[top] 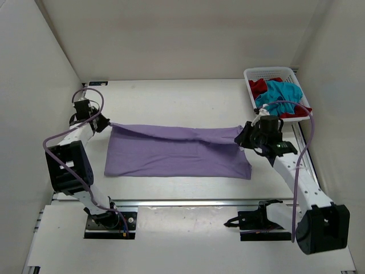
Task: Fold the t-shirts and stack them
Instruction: Fold the other side of the tshirt into a rectangle
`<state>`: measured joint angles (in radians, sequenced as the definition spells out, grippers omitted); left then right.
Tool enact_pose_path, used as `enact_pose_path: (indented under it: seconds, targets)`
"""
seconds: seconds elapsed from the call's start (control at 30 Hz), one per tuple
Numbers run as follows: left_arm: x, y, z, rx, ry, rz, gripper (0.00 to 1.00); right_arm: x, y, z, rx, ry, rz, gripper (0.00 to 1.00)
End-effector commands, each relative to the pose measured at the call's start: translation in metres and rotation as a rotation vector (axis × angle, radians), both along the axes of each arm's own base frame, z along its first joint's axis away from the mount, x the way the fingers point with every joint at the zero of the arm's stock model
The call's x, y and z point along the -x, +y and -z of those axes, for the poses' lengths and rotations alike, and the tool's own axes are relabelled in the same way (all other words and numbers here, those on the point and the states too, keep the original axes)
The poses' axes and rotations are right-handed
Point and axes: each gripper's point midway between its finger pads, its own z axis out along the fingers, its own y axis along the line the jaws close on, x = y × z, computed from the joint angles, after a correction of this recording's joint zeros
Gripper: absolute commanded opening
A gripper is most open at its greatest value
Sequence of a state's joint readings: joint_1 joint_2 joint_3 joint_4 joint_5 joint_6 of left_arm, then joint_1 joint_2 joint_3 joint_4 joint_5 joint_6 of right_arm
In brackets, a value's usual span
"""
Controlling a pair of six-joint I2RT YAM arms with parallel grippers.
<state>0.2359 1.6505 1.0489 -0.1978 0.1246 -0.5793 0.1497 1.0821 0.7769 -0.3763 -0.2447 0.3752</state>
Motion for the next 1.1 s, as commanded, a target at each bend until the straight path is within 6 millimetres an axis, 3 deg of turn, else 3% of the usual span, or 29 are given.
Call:
enact_pose_path:
  seconds: [0.0,0.13,0.33,0.5,0.6,0.67,0.73,0.83,0.9,0.97,1.0,1.07]
  targets:
    - [0.004,0.008,-0.022,-0.009,-0.065,-0.01,0.0,0.01,-0.007,-0.003,-0.02,-0.042,0.035,0.0]
    - [0.008,0.008,-0.014,-0.009,-0.044,-0.007,0.0,0.035,-0.014,0.023,-0.035,0.008,0.047,0.0]
    - [0.017,0.013,-0.001,0.01,-0.015,-0.025,0.0,0.055,-0.029,0.025,-0.036,-0.009,0.103,0.0]
    - [0.024,0.008,0.02,0.006,0.057,-0.013,0.0,0.074,-0.017,0.04,-0.118,0.074,0.098,0.0]
    - [0.028,0.011,0.026,0.054,0.071,-0.051,0.12,0.083,-0.019,0.059,-0.157,0.108,0.149,0.0]
    - [0.03,0.01,0.027,0.099,0.055,-0.061,0.26,0.083,-0.02,0.061,-0.164,0.103,0.179,0.06]
    - [0.031,0.016,0.02,0.133,0.019,-0.097,0.35,0.079,-0.024,0.056,-0.148,0.067,0.185,0.2]
    - [0.032,0.022,0.005,0.175,-0.052,-0.156,0.34,0.075,-0.027,0.048,-0.113,0.049,0.175,0.29]
    - [0.029,0.015,-0.006,0.167,-0.1,-0.156,0.3,0.063,-0.027,0.034,-0.061,-0.004,0.159,0.29]
    - [0.023,0.005,-0.016,0.123,-0.127,-0.129,0.29,0.054,-0.015,0.027,-0.045,-0.022,0.11,0.17]
    - [0.017,-0.012,-0.023,0.105,-0.144,-0.078,0.29,0.045,-0.003,0.026,-0.041,-0.027,0.076,0.04]
    - [0.009,-0.037,-0.029,0.079,-0.159,-0.02,0.29,0.032,0.02,0.03,-0.035,-0.039,0.008,0.0]
